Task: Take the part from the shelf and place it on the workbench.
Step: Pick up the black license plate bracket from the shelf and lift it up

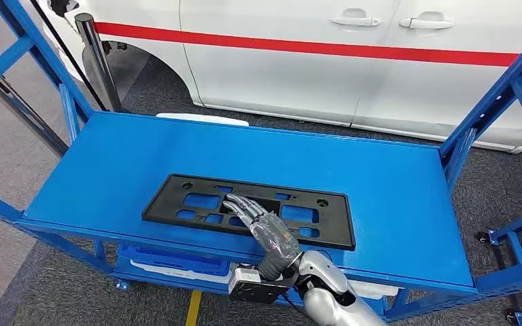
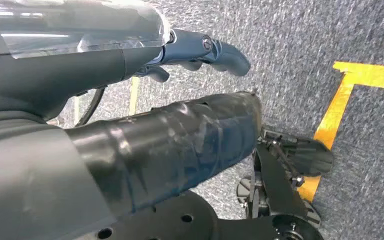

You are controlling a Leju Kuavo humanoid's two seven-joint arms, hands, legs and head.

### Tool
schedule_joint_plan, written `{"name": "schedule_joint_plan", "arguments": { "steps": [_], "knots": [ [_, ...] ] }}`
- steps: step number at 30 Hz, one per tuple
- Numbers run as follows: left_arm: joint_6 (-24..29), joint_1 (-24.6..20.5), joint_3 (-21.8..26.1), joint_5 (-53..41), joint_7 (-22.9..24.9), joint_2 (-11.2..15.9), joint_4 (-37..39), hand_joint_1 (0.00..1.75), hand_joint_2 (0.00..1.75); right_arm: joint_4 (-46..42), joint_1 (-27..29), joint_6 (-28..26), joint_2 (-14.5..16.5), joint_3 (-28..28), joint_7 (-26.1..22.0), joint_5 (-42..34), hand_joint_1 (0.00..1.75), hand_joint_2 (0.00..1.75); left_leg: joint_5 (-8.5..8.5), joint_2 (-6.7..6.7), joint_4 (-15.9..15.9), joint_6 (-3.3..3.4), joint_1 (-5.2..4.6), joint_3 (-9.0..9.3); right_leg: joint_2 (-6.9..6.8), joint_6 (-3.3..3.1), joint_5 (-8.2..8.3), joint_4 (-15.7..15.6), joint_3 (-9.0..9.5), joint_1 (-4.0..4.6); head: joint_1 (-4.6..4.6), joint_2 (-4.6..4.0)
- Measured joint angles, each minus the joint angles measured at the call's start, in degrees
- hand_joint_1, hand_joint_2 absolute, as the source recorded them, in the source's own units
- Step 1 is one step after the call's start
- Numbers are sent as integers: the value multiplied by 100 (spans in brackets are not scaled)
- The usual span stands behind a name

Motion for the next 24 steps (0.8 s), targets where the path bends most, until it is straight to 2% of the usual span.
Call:
{"name": "schedule_joint_plan", "arguments": {
  "steps": [2,3,5,6,7,8,10,11,13,15,17,18,20,21,22,23,24],
  "knots": [
    [3,0,5,7,-3,2,0,0,0,19,-33,-13,-8,21,31,41,0,175,-131,0,183,-28,5,-73,-8,-32,10,-22,22,-13,-3,0],
    [7,-2,11,12,-5,4,0,0,0,39,-62,-25,-15,44,59,81,0,175,-283,1,439,-55,14,-187,-17,-58,19,-40,39,-25,-5,0],
    [13,2,25,17,-10,3,0,0,0,90,-103,-42,-29,84,120,153,0,175,-619,2,1180,-98,24,-541,-29,-84,13,-37,39,-20,-7,0],
    [16,7,30,19,-11,3,0,0,0,125,-116,-50,-38,102,153,190,0,175,-696,2,1463,-112,28,-686,-32,-88,9,-31,38,-17,-7,0],
    [21,12,32,20,-13,2,0,0,0,160,-127,-60,-49,116,187,223,0,175,-671,3,1569,-118,29,-748,-32,-91,3,-24,38,-16,-7,0],
    [29,16,34,22,-15,2,0,0,0,195,-143,-70,-58,131,218,255,0,175,-535,3,1443,-114,30,-700,-27,-89,-4,-16,42,-15,-7,0],
    [49,16,40,28,-21,8,0,0,0,254,-193,-88,-72,158,269,307,0,175,-140,3,747,-81,29,-389,-14,-74,-21,-5,54,-15,-6,0],
    [57,10,43,32,-26,13,0,0,0,287,-226,-95,-76,173,292,330,0,175,-5,2,393,-57,16,-221,-9,-57,-30,4,55,-3,-6,0],
    [65,-5,46,40,-37,20,0,0,0,361,-287,-102,-88,204,335,376,0,175,76,-5,28,-6,-11,-60,-7,-4,-32,6,42,11,-5,0],
    [69,-9,47,54,-46,21,0,0,0,420,-313,-103,-99,219,367,418,0,175,76,-15,-21,48,-15,-47,-12,58,-24,-9,42,18,-4,0],
    [70,2,48,69,-51,21,0,0,0,457,-334,-107,-110,223,396,454,0,175,109,-8,-80,118,14,-20,-15,114,-116,90,10,19,1,0],
    [70,4,49,75,-54,21,0,0,0,478,-353,-109,-117,225,417,480,0,175,126,-1,-108,155,30,-9,-16,138,-241,273,-71,20,3,0],
    [71,-1,49,90,-66,21,0,0,0,536,-387,-120,-134,232,479,560,0,175,130,9,-116,195,30,-9,-18,166,-600,964,-397,5,7,0],
    [72,-3,50,101,-72,21,0,0,0,576,-394,-139,-146,243,516,617,0,175,127,9,-113,203,28,-10,-18,179,-729,1312,-567,-2,5,0],
    [72,-3,50,111,-76,21,0,0,0,617,-397,-166,-156,254,555,678,0,175,123,8,-110,207,26,-8,-19,190,-780,1545,-685,-11,7,0],
    [72,0,50,120,-78,21,0,0,0,657,-401,-204,-164,264,592,747,0,175,117,4,-103,207,26,-4,-20,196,-705,1553,-701,-21,6,0],
    [72,2,50,125,-79,20,0,0,0,691,-413,-253,-167,272,631,823,0,175,107,-1,-91,200,26,2,-22,196,-531,1338,-609,-32,6,0]
  ]
}}
